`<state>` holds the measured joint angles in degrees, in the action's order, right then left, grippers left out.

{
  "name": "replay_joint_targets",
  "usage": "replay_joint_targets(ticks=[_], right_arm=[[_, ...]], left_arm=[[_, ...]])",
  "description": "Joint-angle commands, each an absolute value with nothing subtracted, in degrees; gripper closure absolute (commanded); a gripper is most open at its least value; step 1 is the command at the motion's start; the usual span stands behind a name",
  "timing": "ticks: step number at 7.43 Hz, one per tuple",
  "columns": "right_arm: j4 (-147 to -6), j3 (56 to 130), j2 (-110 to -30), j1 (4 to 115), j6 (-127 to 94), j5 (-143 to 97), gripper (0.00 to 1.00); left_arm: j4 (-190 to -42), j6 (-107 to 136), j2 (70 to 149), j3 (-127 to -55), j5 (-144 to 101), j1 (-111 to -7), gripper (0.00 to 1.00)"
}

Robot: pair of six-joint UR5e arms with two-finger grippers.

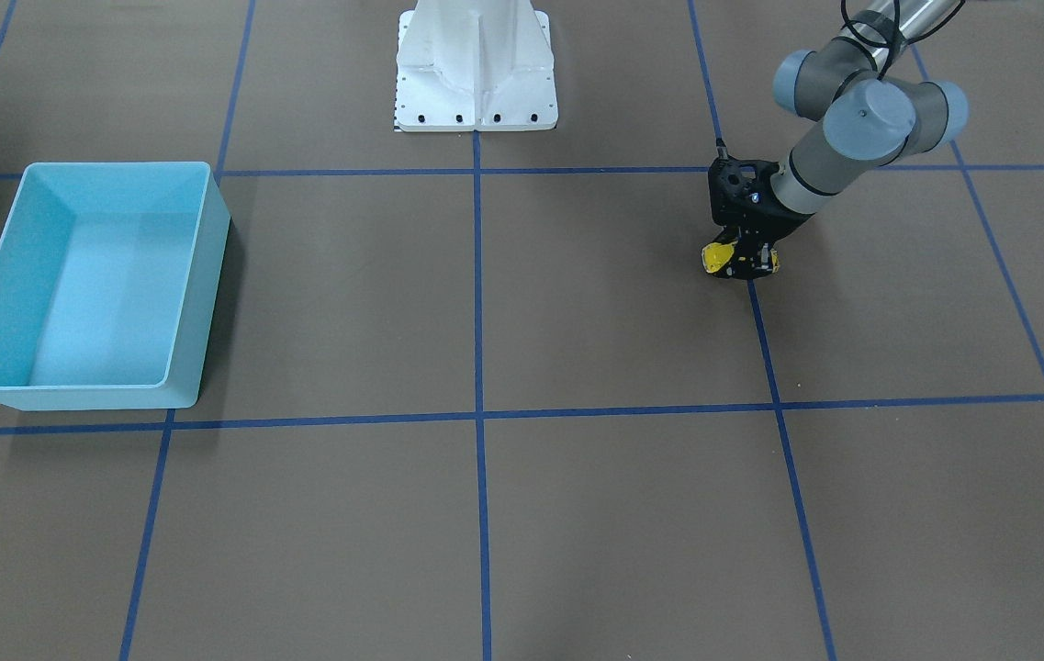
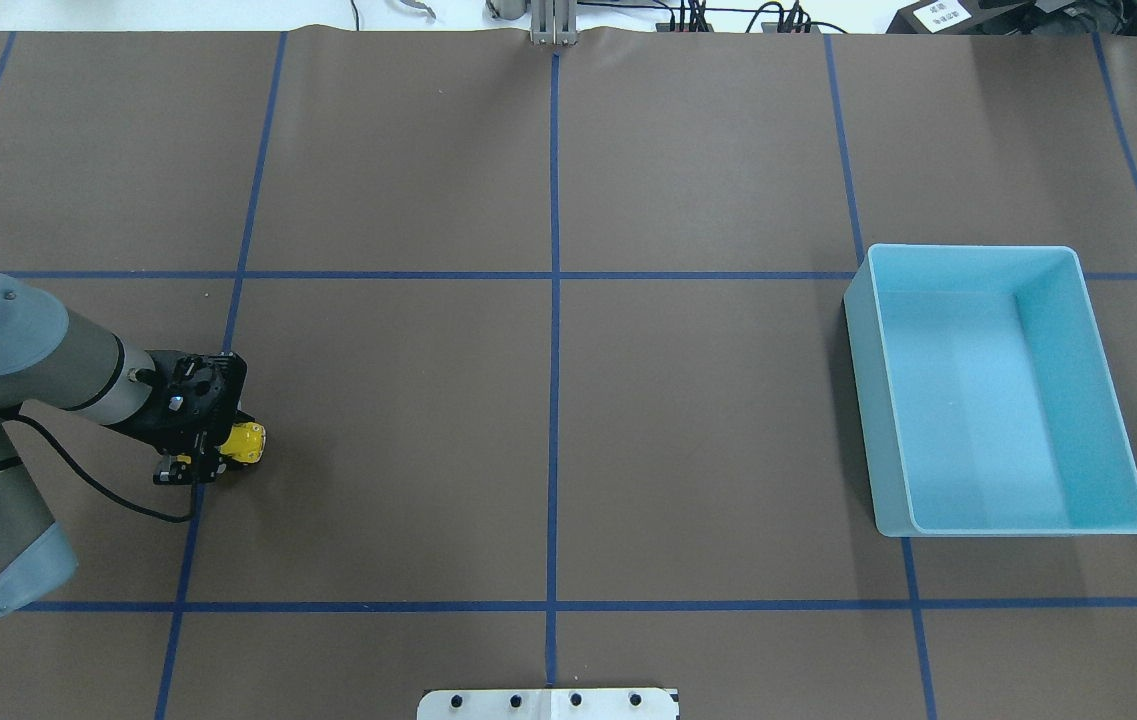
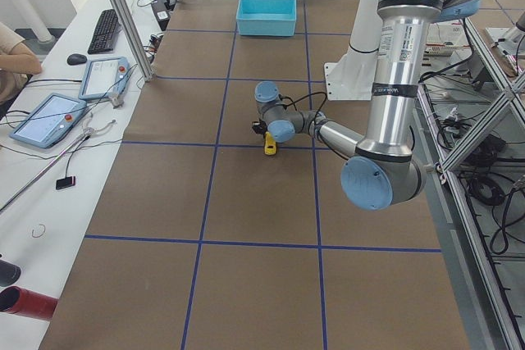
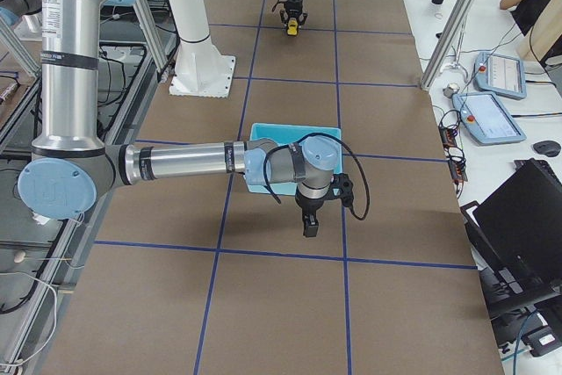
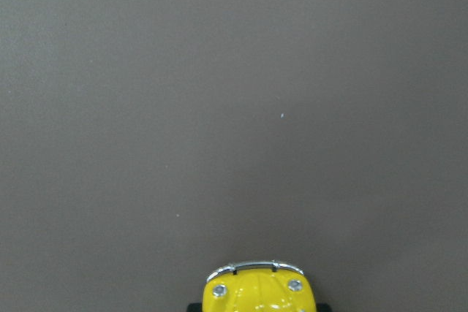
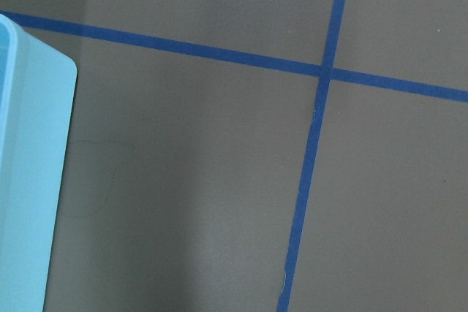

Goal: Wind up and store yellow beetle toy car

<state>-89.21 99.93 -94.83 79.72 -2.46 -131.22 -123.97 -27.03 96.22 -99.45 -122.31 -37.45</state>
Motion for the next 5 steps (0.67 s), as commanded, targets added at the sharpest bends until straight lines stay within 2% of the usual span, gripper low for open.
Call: replay_joint_targets(ticks=[1,5], right_arm=[[-89.21,99.93,-94.83,79.72,-2.46,-131.22,0.0],[-89.21,99.93,-94.83,79.72,-2.46,-131.22,0.0]], left_arm=[[-124.72,-27.16,95.98,-99.32,-123.3,-37.79,0.64],[-127.26,-27.16,94.22,-99.14,-123.49,-38.06,0.64]])
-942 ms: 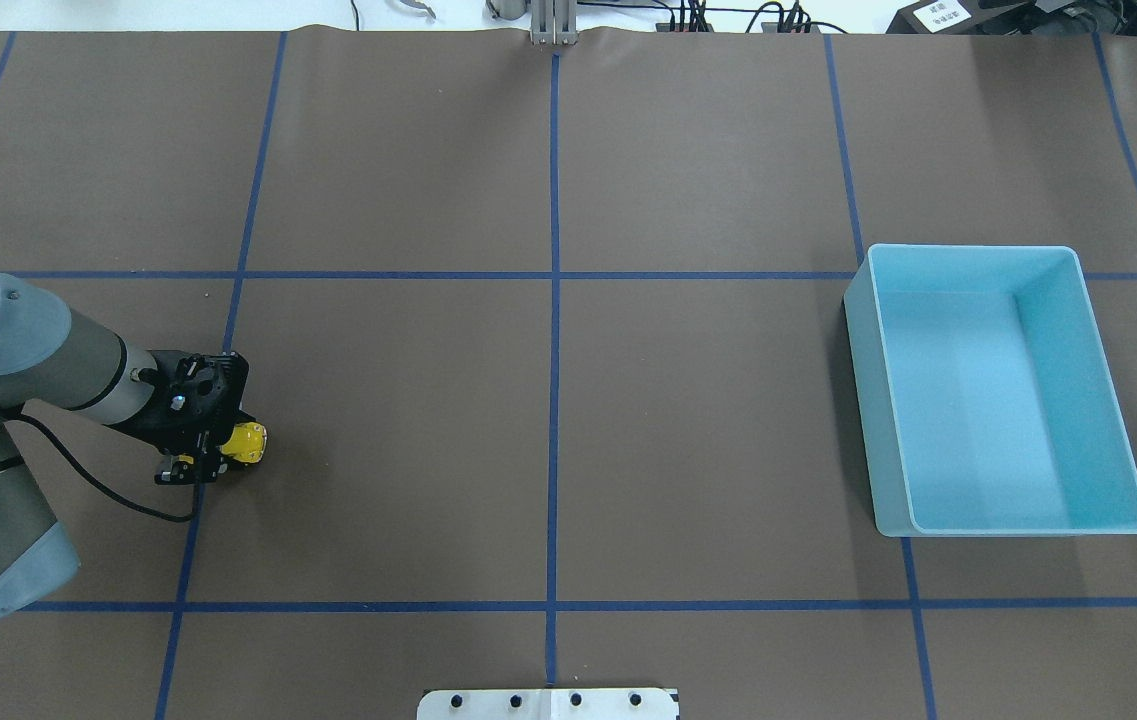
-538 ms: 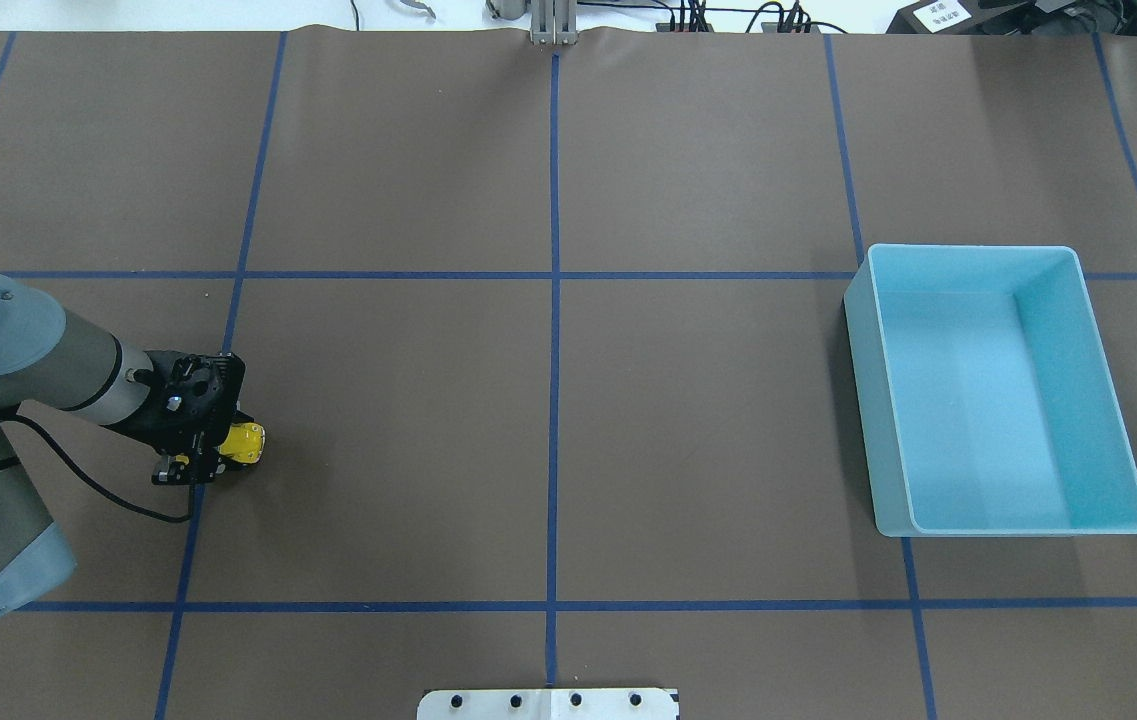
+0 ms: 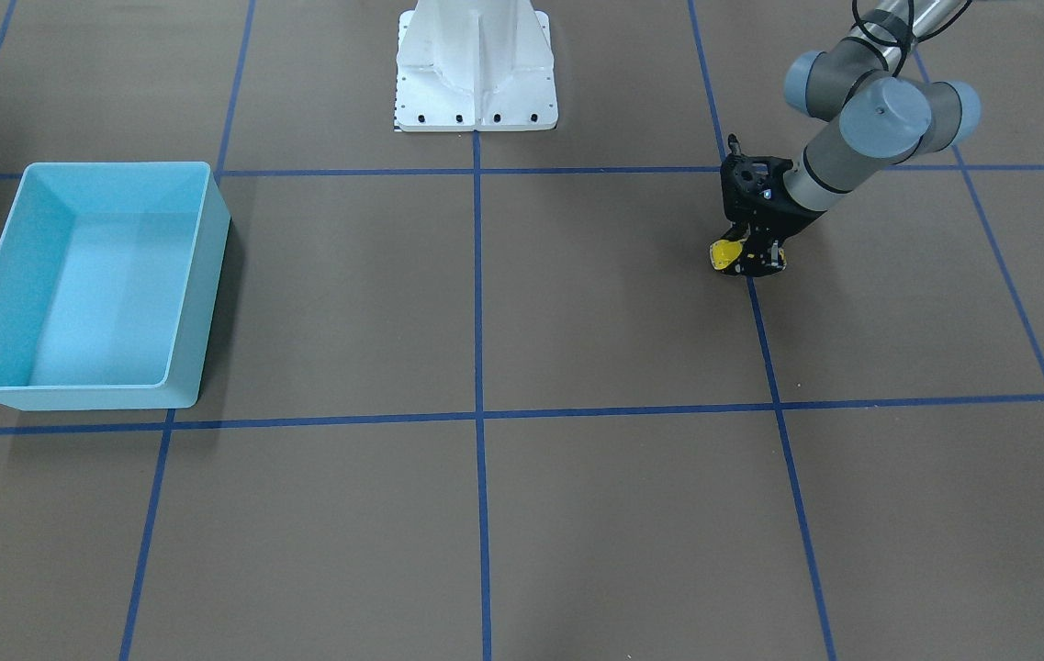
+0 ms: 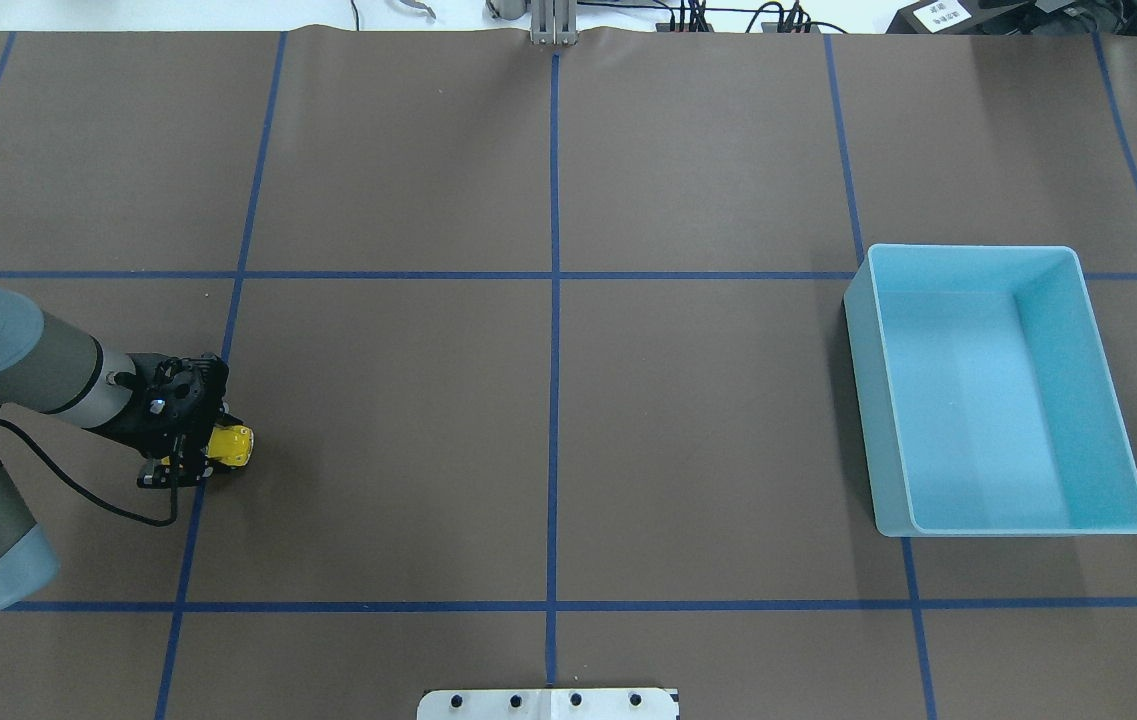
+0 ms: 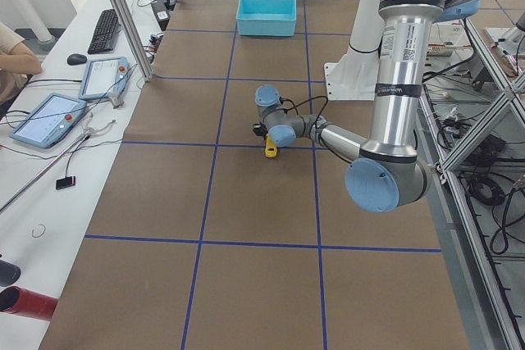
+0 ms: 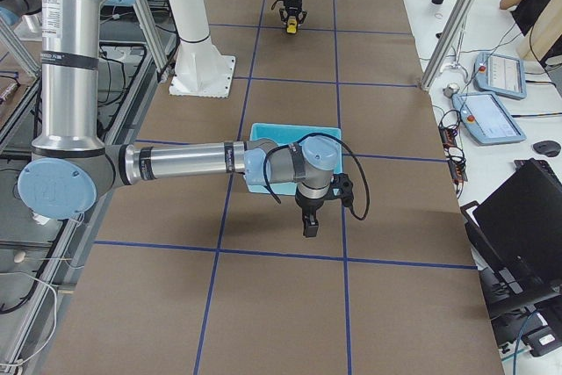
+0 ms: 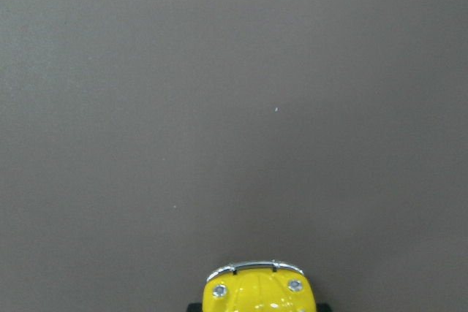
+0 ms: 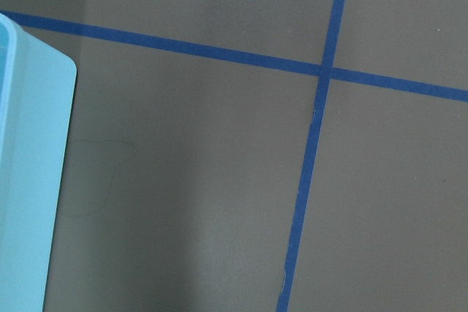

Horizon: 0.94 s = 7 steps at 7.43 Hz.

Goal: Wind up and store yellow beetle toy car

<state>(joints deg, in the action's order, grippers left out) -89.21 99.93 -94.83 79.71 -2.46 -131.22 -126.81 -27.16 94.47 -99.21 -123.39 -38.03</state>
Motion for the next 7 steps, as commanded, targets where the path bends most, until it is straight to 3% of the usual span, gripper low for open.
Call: replay_joint_targets(ticks=[1,4,5,7], right_arm=[[-89.21,99.93,-94.83,79.72,-2.46,-131.22,0.0],[-89.21,99.93,-94.75,79.54,-2.46,-131.22,0.0],[-89.21,99.93,-94.75,79.54,-2.46,-131.22,0.0],[-89.21,99.93,-94.83,79.63,-2.46,-131.22,0.0]], left_arm=[[-128.14,-27.16,93.78,-98.97,-123.66,-38.06,0.64],[-129.46,-27.25,92.99,-98.88,-124.19,-38.06,0.63],[-129.55,-30.03,93.08,-98.88,-124.36,-38.4,0.01],[-129.03,-30.5,93.08,-99.75,-124.37,-41.55,0.0]])
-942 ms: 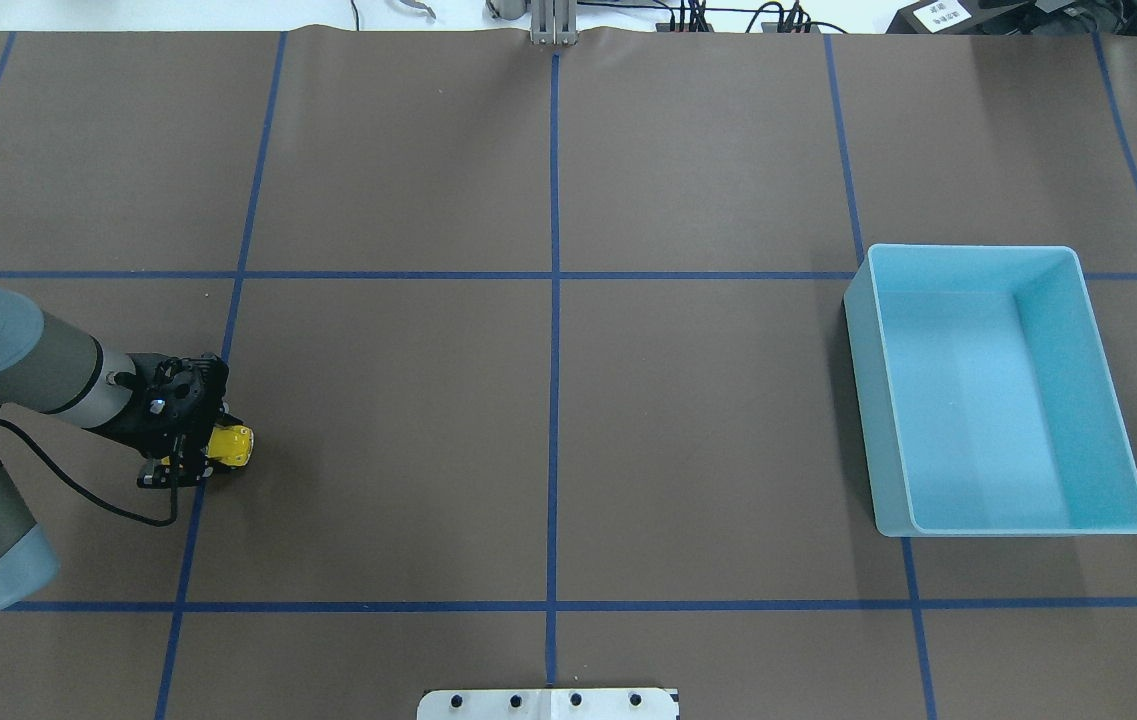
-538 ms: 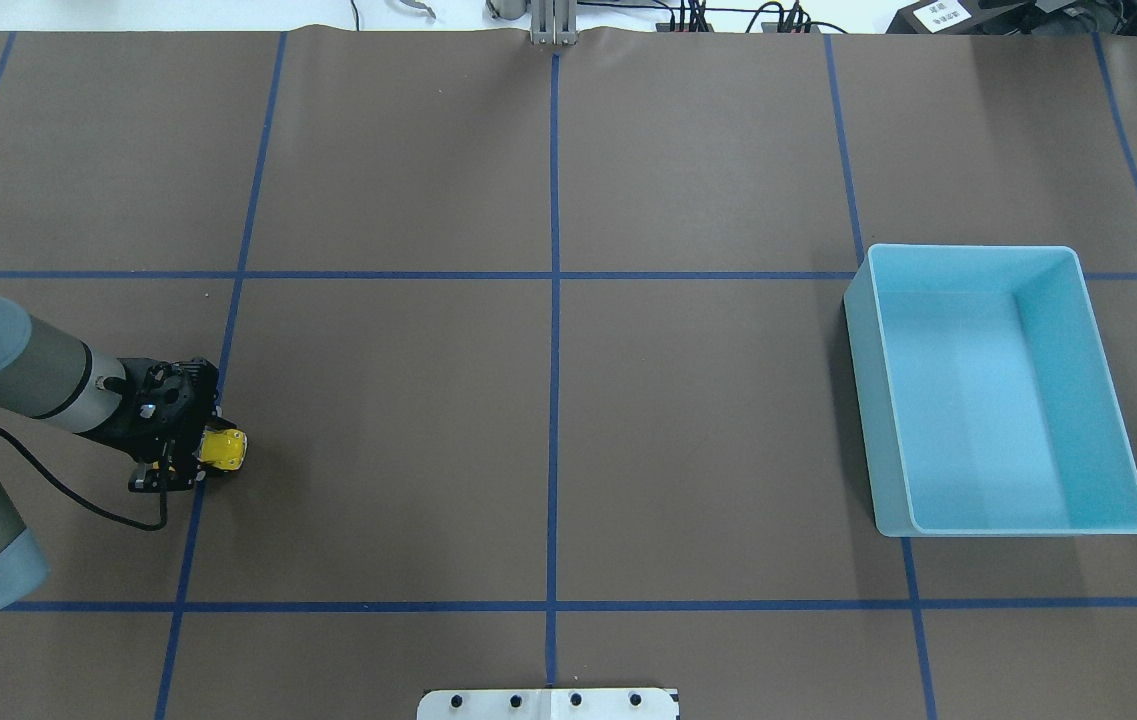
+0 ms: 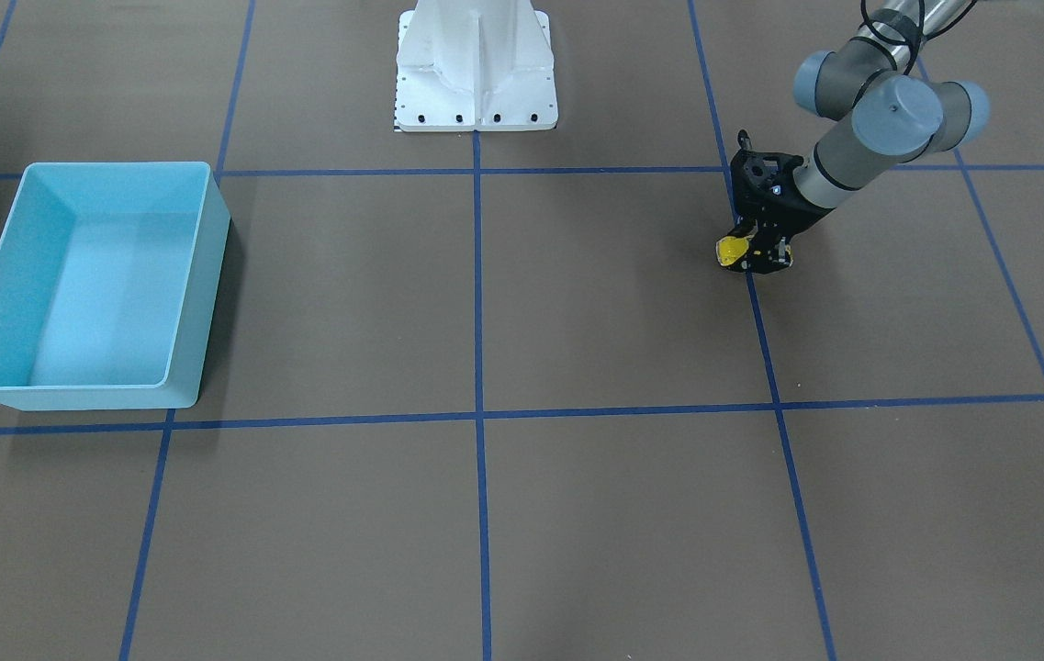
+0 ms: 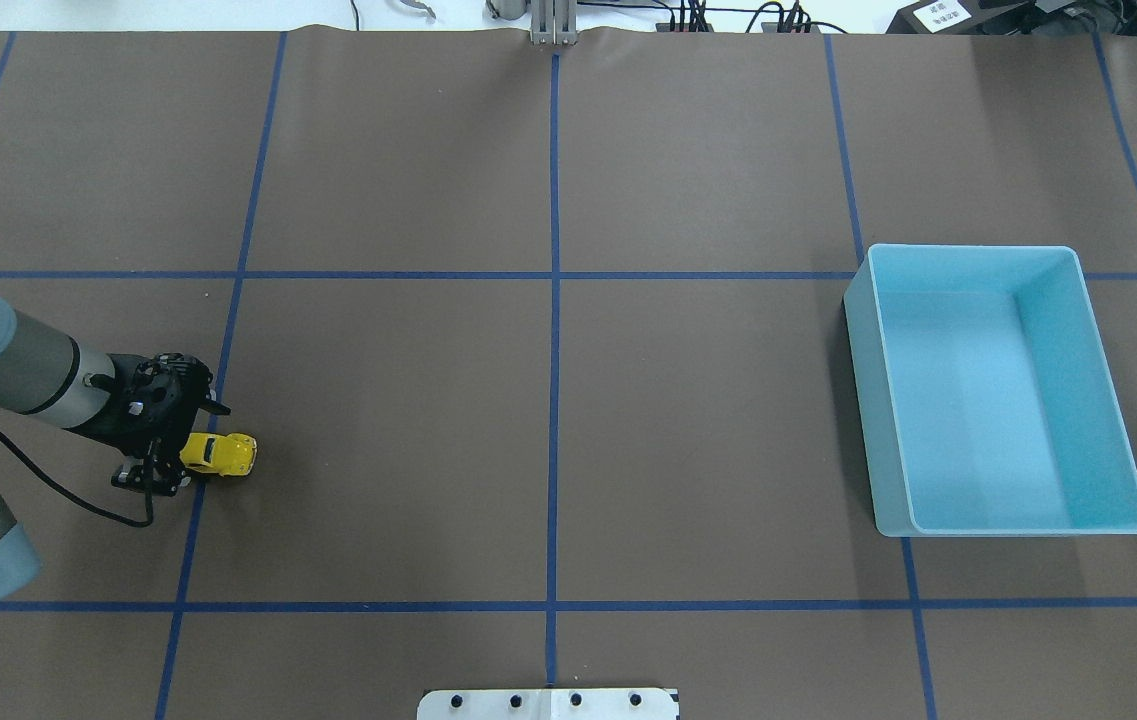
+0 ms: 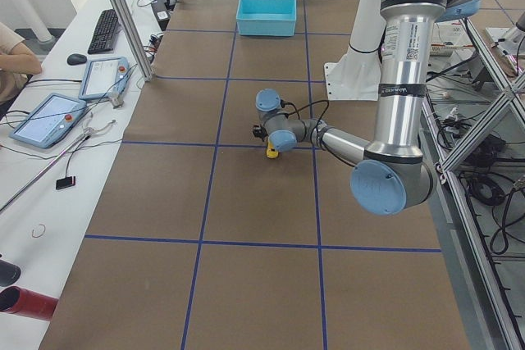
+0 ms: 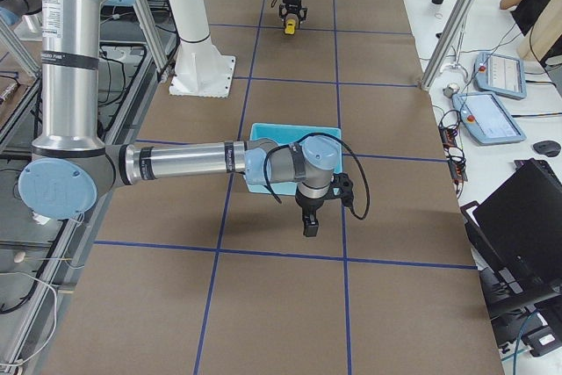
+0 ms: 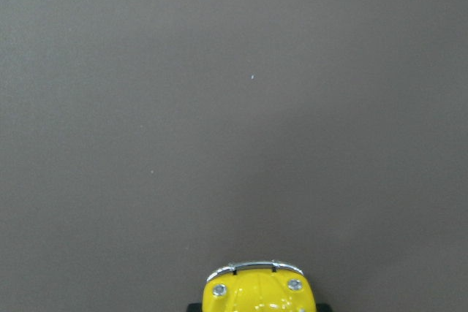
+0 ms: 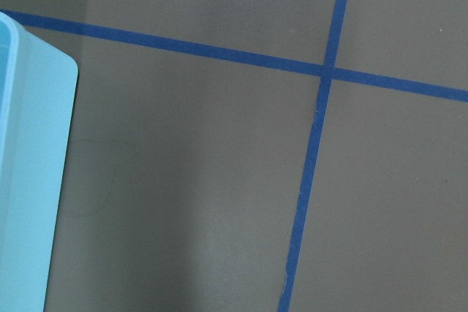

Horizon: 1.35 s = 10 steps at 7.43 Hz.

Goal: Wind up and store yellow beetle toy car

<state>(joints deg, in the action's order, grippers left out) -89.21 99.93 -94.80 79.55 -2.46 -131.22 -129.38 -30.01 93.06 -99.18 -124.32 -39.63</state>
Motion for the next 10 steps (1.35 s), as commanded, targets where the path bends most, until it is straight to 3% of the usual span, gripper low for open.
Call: replay_joint_targets(ticks=[1,5,10], right_arm=[[-89.21,99.93,-94.83,79.63,-2.46,-131.22,0.0],[-88.95,99.93,-94.49,79.45,-2.46,-131.13,0.0],[-88.77,100.02,-94.13,78.58,-2.46,-129.46,0.0]], left_arm=[[-127.72,-30.32,92.9,-100.19,-126.11,-43.92,0.0],[-108.16,-29.63,90.09,-101.69,-130.16,-60.07,0.0],[-91.71,-10.92,85.52,-100.64,-130.69,-82.3,0.0]])
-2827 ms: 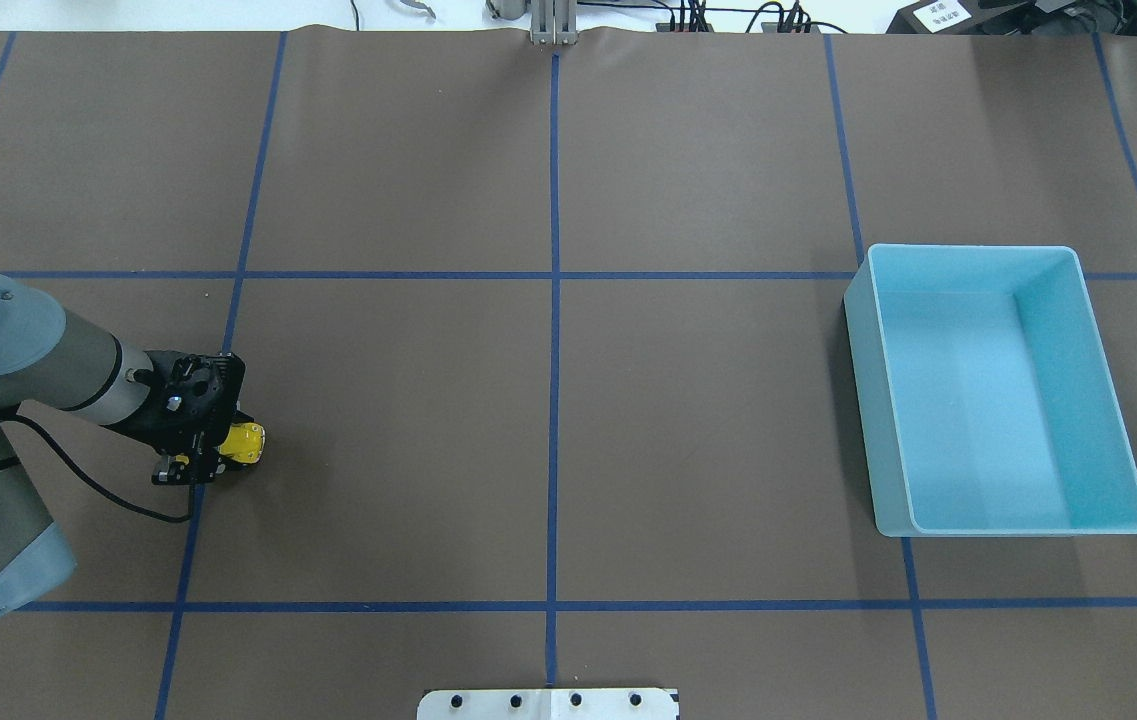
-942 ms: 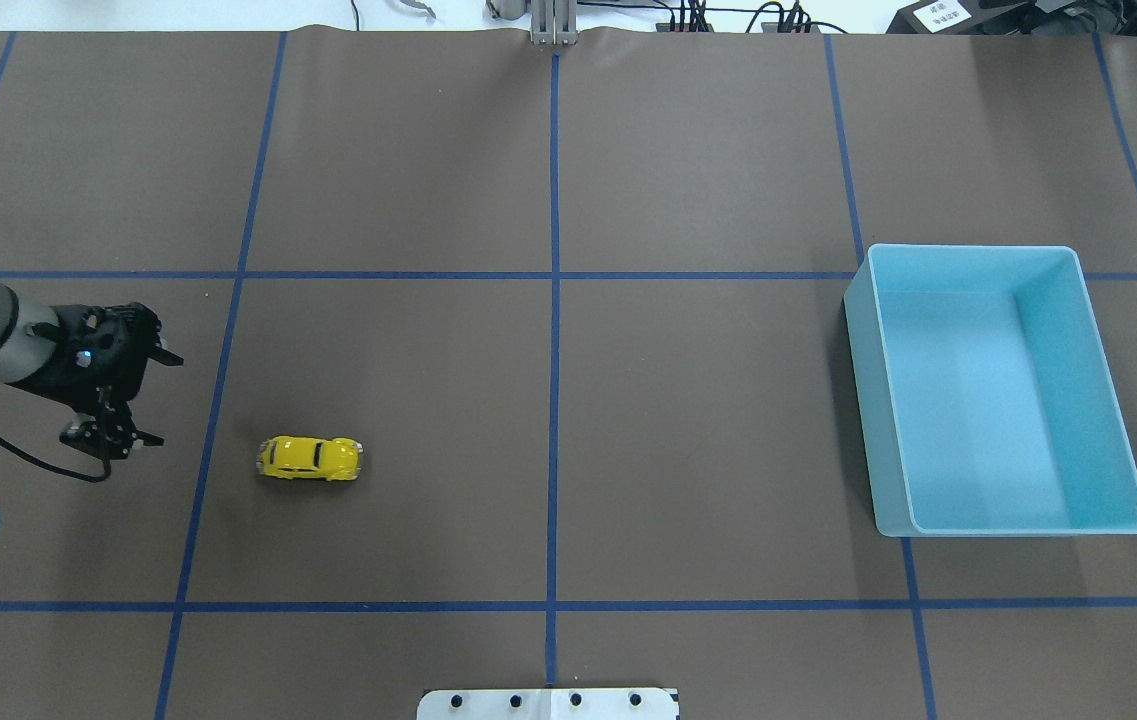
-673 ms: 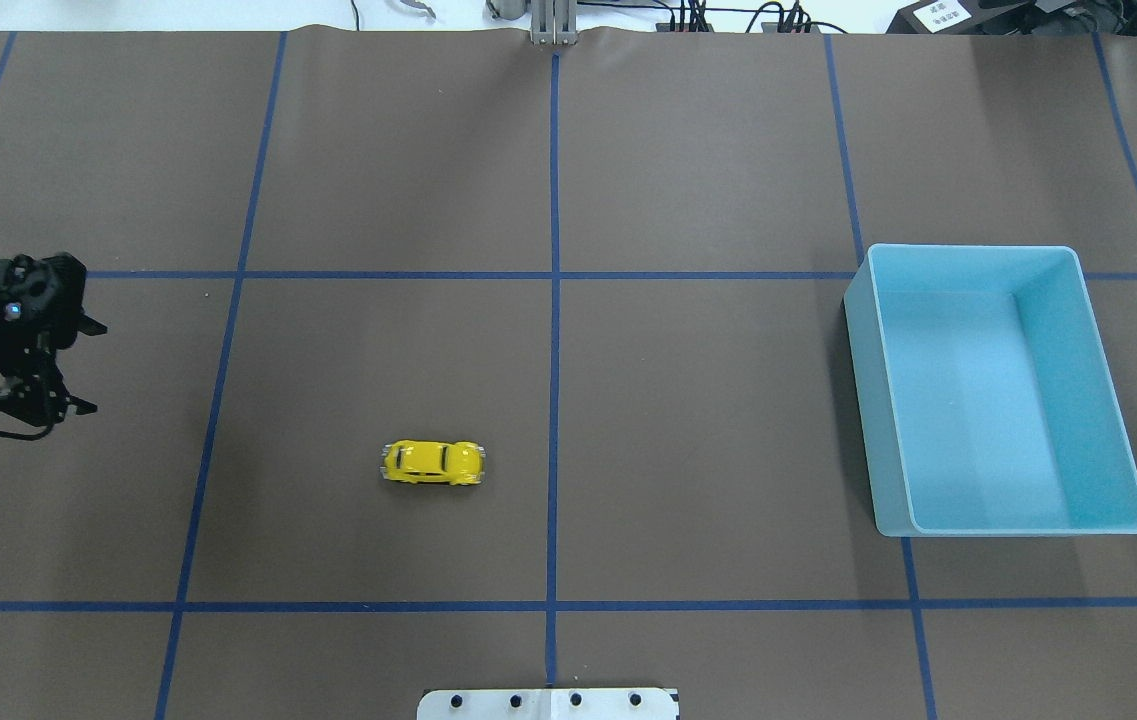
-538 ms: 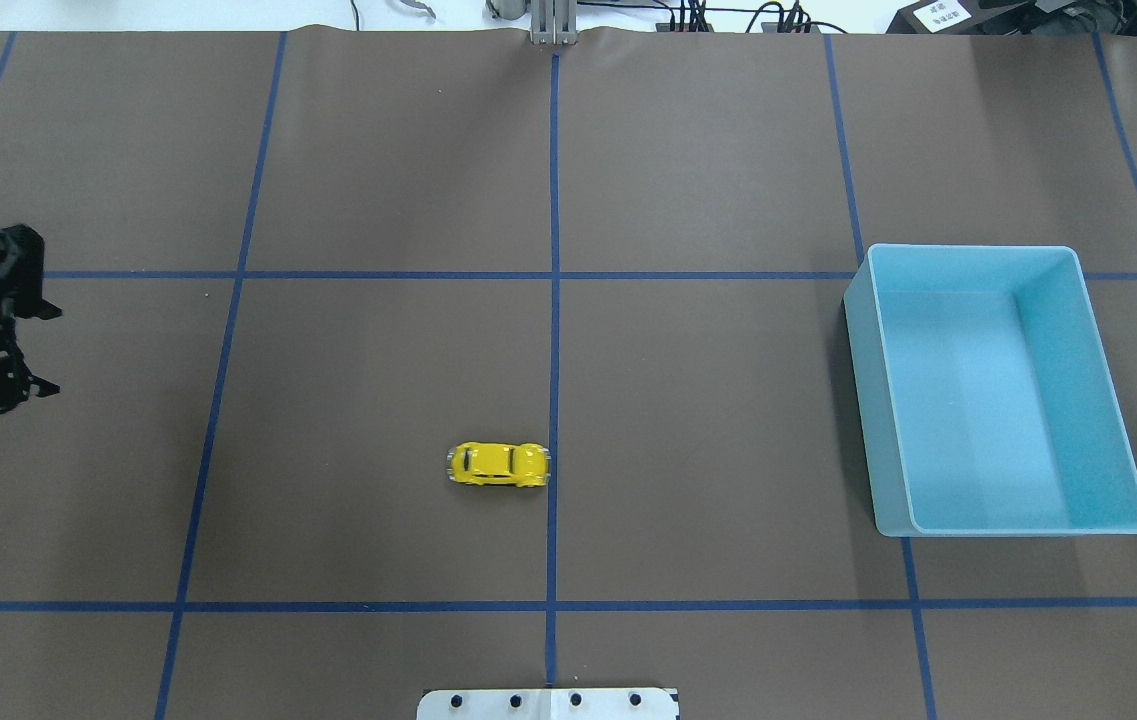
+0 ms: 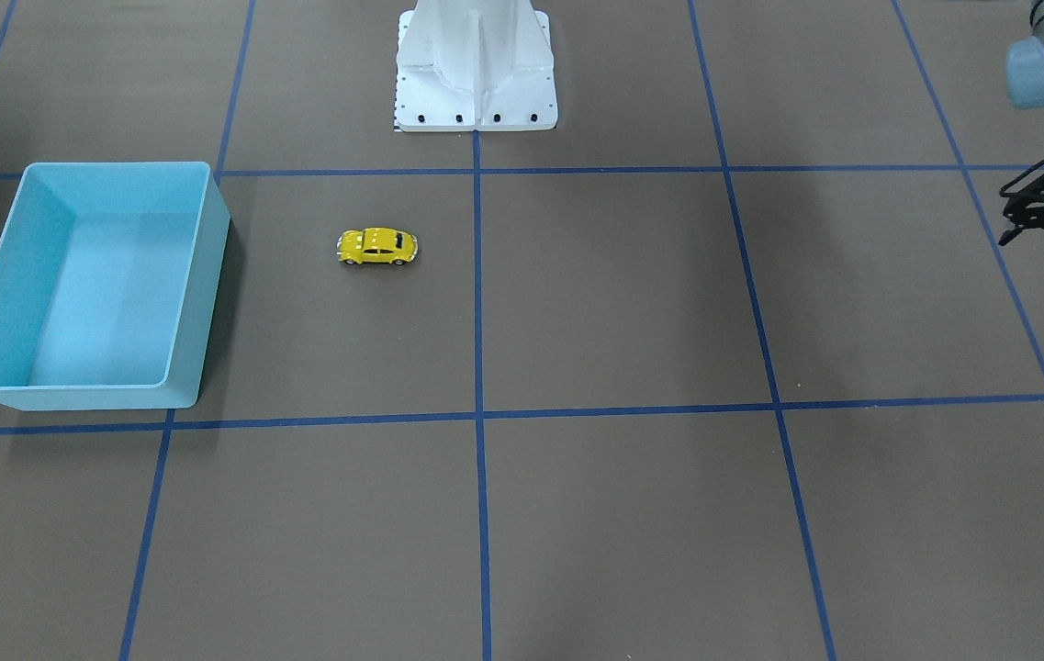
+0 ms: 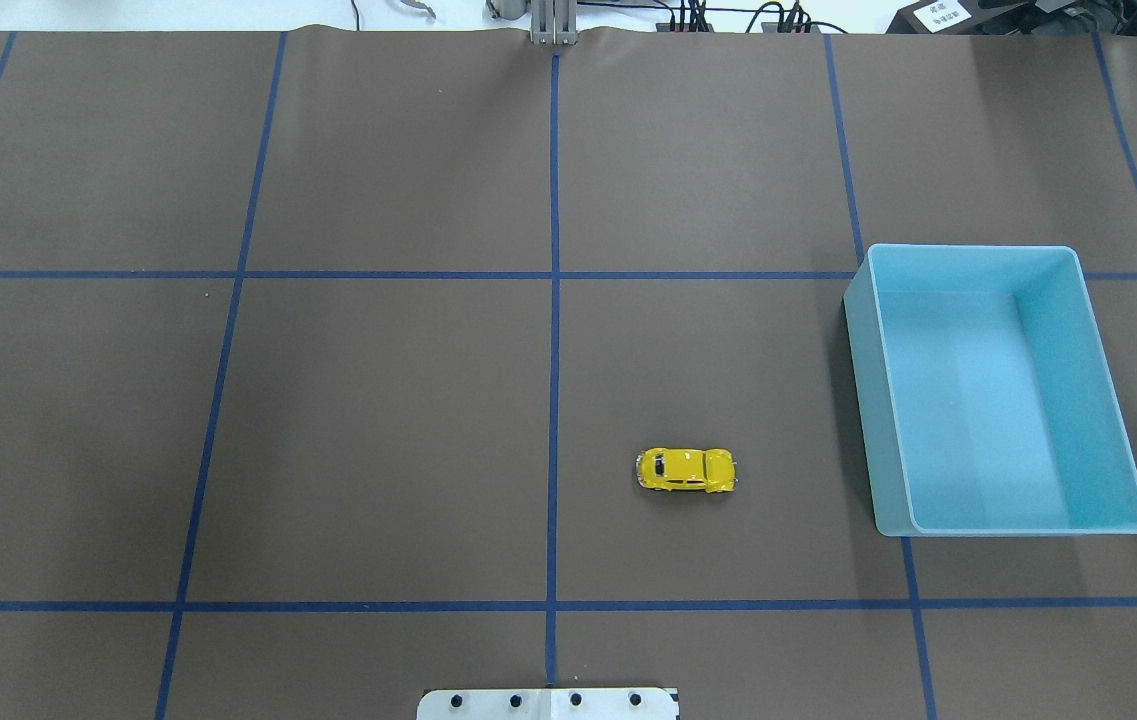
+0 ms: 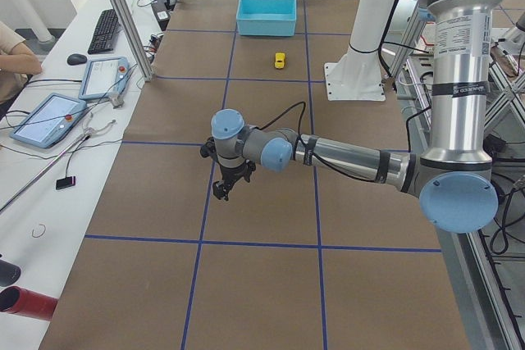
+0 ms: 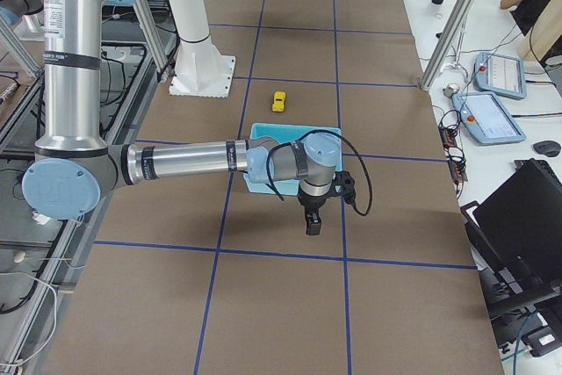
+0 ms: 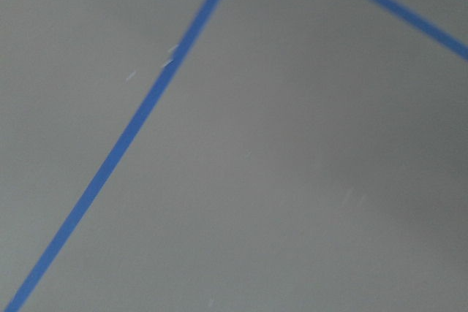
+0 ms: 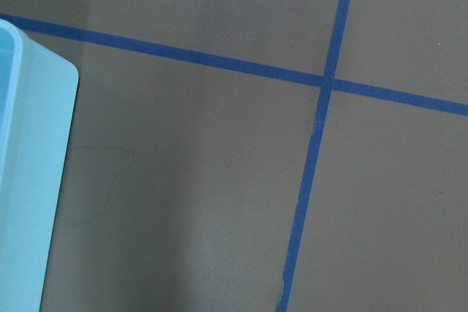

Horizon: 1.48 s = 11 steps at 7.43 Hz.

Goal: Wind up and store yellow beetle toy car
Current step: 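Withdraw the left arm while the released car rolls toward the bin, then move the right gripper down over the yellow car and grasp it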

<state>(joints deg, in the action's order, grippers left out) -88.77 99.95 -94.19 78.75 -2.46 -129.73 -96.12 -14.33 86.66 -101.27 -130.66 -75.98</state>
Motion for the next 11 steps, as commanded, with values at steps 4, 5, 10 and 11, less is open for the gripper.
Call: replay_joint_targets(ticks=[4,5,10,11], right_arm=[[-87.28,104.57,-92.9,77.26,-3.08,-129.81,0.0],[-86.49,105.46,-89.42,77.17,-3.34,-130.34,0.0],[-85.69,119.24,-81.85,58.67,-2.02,-129.55,0.0],[-85.69,120.83,-78.43,51.84,-2.02,-127.64,0.0]], left_arm=[[-90.35,-6.24,82.72,-95.45,-131.75,-98.23,0.0],[-90.61,-6.07,82.01,-95.45,-131.84,-98.7,0.0],[-91.58,3.43,81.83,-94.58,-132.01,-98.7,0.0],[-93.32,3.43,81.83,-94.4,-132.01,-98.7,0.0]])
